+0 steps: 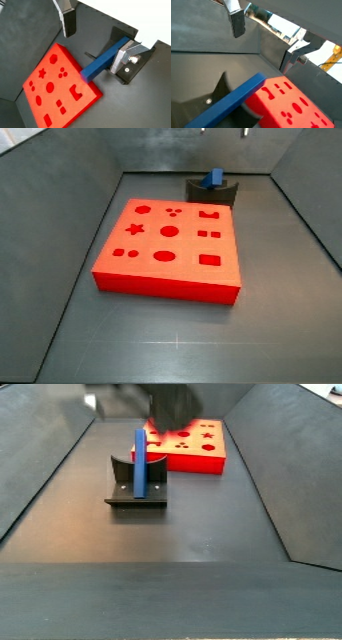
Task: Pick up the rectangle object. Move up. Place the rectangle object on the fixture. Regrasp the rectangle object. Move to above the board. Insert the rectangle object.
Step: Regrasp the rectangle object.
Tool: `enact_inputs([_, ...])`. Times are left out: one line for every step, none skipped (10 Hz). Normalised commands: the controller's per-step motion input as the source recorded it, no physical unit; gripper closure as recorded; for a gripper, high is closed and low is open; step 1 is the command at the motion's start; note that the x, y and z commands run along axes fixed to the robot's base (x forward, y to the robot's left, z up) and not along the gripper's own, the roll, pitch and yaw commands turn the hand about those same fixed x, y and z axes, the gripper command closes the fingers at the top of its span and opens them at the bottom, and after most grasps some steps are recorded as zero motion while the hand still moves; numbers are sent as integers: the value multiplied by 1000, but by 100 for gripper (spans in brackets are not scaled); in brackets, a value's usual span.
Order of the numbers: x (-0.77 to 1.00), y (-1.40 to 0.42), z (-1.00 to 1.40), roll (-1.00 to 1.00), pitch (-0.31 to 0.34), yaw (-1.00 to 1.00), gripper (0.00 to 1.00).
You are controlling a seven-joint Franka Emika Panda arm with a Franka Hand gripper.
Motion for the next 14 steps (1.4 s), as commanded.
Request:
enact_inputs([-58,-1000,651,1000,40,-8,0])
enact_inputs([-66,-1000,551,1000,37,-8,0])
enact_inputs([-62,-900,356,1000,31,-8,0])
enact_inputs([-52,-705,235,1000,27,-8,0])
enact_inputs([-48,-501,146,1000,23,-8,0])
enact_inputs([-43,-291,81,1000,18,-7,0])
enact_inputs([-43,-63,48,1000,12,-6,0])
enact_inputs([-36,-35,37,1000,7,-5,0])
enact_inputs([-19,-45,15,1000,3,-4,0])
enact_inputs([-9,-34,11,1000,0,-3,0])
enact_inputs([-4,-22,11,1000,-2,-1,0])
enact_inputs([-4,-22,10,1000,0,0,0])
enact_inputs([-3,-21,8,1000,5,1,0])
enact_inputs([4,-19,8,1000,12,4,0])
